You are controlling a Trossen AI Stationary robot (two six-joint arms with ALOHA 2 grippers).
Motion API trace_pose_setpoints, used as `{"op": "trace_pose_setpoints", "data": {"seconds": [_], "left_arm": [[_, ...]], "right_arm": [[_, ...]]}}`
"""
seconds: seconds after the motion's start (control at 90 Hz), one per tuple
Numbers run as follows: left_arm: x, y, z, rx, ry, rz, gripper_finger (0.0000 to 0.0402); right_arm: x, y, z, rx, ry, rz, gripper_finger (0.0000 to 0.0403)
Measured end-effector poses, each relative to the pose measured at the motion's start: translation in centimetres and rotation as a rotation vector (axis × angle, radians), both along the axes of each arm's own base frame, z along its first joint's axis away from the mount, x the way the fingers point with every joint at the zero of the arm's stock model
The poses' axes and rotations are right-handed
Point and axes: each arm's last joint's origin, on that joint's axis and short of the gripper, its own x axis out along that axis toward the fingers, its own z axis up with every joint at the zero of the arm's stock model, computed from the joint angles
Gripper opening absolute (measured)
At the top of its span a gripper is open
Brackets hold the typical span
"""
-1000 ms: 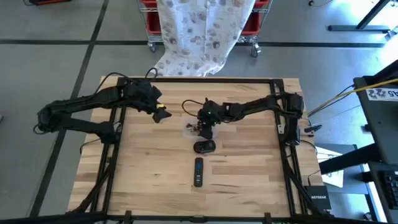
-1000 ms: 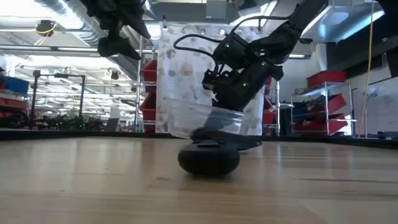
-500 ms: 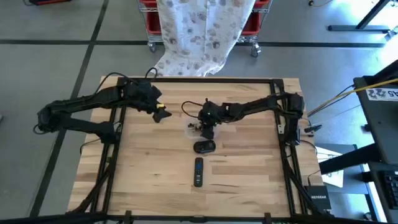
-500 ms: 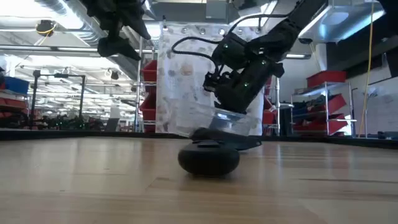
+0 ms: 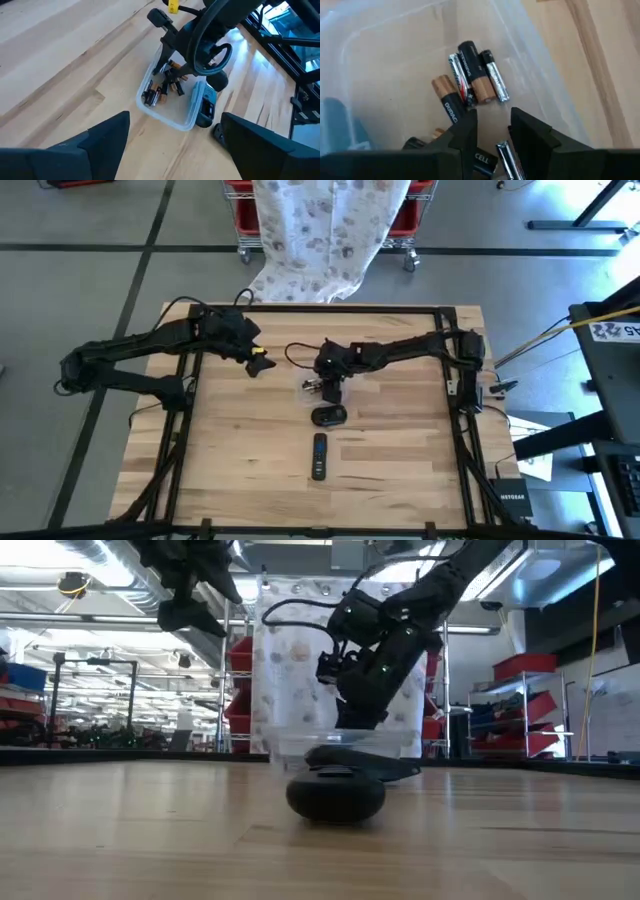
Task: Insert battery
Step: Insert the silver battery into the mouse
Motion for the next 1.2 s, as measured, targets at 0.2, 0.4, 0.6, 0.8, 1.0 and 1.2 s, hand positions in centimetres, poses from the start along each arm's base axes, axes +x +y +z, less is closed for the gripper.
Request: {"op": "trace_pose_setpoints", "data": {"seconds": [0.2, 0.4, 0.6, 0.8, 1.0, 1.2], "left_arm": [[0.3, 0.0, -0.3, 0.022, 0.013, -0.044, 0.0296], [2.6, 0.9, -2.0, 0.032, 0.049, -0.131, 0.0283], [7.1, 2.3, -5.9, 0.025, 0.061, -0.216, 0.0258], [9.5, 3.5, -10.1, -0.018, 0.128, -0.244, 0.0238], [9.2, 4.2, -11.0, -0.026, 0.176, -0.264, 0.0237], [8.6, 5.0, -11.7, -0.109, 0.216, -0.213, 0.0237]], "right_arm": [[0.2, 0.1, 4.2, 0.035, -0.039, 0.029, 0.0103], [-2.3, 0.3, 9.1, 0.079, 0.008, -0.074, 0.0103], [-4.5, 1.8, 11.8, 0.155, 0.009, -0.195, 0.0103], [-4.9, 5.2, 12.7, 0.206, 0.025, -0.305, 0.0103], [-4.4, 8.4, 10.4, 0.234, 0.145, -0.435, 0.0103], [-4.6, 9.0, 7.0, 0.269, 0.386, -0.609, 0.0103]]}}
